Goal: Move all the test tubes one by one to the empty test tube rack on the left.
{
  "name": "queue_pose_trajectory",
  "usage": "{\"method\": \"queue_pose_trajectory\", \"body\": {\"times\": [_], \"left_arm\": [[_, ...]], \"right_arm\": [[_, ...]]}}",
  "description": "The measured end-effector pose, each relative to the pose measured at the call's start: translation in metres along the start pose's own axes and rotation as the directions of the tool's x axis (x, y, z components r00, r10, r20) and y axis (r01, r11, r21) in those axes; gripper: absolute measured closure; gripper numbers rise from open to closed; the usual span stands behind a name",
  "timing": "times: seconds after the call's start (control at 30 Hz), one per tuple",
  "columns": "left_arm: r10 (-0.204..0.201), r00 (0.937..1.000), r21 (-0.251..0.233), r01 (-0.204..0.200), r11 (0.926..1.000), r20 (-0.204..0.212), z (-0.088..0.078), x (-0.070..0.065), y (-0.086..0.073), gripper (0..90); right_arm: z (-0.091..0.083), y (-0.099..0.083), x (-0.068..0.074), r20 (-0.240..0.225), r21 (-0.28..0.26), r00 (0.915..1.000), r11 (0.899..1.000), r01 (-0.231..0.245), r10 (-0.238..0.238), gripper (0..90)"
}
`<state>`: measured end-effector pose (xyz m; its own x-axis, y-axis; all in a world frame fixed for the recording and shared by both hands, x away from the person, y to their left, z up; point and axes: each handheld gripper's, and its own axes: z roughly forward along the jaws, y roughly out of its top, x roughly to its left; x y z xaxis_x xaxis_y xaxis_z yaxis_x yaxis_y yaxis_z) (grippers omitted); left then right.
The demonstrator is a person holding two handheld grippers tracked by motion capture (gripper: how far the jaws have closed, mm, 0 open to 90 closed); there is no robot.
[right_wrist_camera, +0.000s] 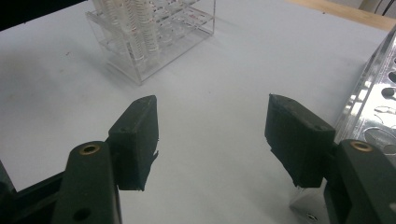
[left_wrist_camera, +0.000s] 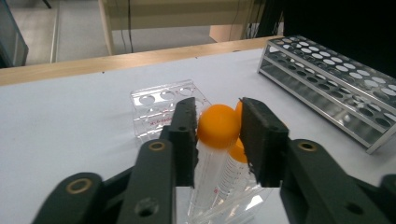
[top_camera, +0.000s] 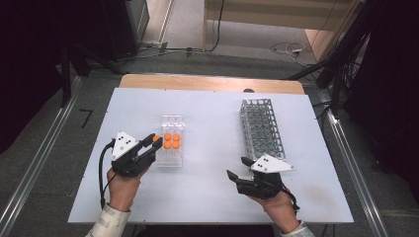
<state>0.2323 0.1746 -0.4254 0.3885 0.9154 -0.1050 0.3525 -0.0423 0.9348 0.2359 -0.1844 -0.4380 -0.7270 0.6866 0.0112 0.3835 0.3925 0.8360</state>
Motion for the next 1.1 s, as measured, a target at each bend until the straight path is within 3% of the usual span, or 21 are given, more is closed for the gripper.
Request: {"method": "queue_pose_trajectory", "body": {"times": [0.3, 0.67, 0.87, 1.1], "left_arm": [[-0.009, 1.0000, -0.001, 0.009, 1.0000, 0.003, -0.002, 0.000, 0.000, 62.9], [-0.032, 0.9994, -0.006, 0.032, 0.9995, 0.014, -0.003, 0.001, 0.001, 54.4], [-0.061, 0.9980, -0.010, 0.062, 0.9980, 0.011, -0.007, 0.003, 0.002, 44.3], [-0.089, 0.9958, -0.009, 0.089, 0.9960, -0.022, -0.012, 0.003, -0.001, 26.8]], "right_arm": [[0.000, 0.000, 0.000, 0.004, 0.000, 1.0000, 1.000, -0.004, 0.004, 33.2], [0.000, -0.001, -0.003, 0.011, -0.005, 0.9999, 1.000, -0.006, 0.006, 33.3], [-0.001, -0.001, -0.005, 0.020, -0.005, 0.9997, 1.000, -0.013, 0.013, 33.3], [-0.003, -0.002, -0.012, 0.045, -0.017, 0.9986, 0.999, -0.029, 0.029, 33.2]]}}
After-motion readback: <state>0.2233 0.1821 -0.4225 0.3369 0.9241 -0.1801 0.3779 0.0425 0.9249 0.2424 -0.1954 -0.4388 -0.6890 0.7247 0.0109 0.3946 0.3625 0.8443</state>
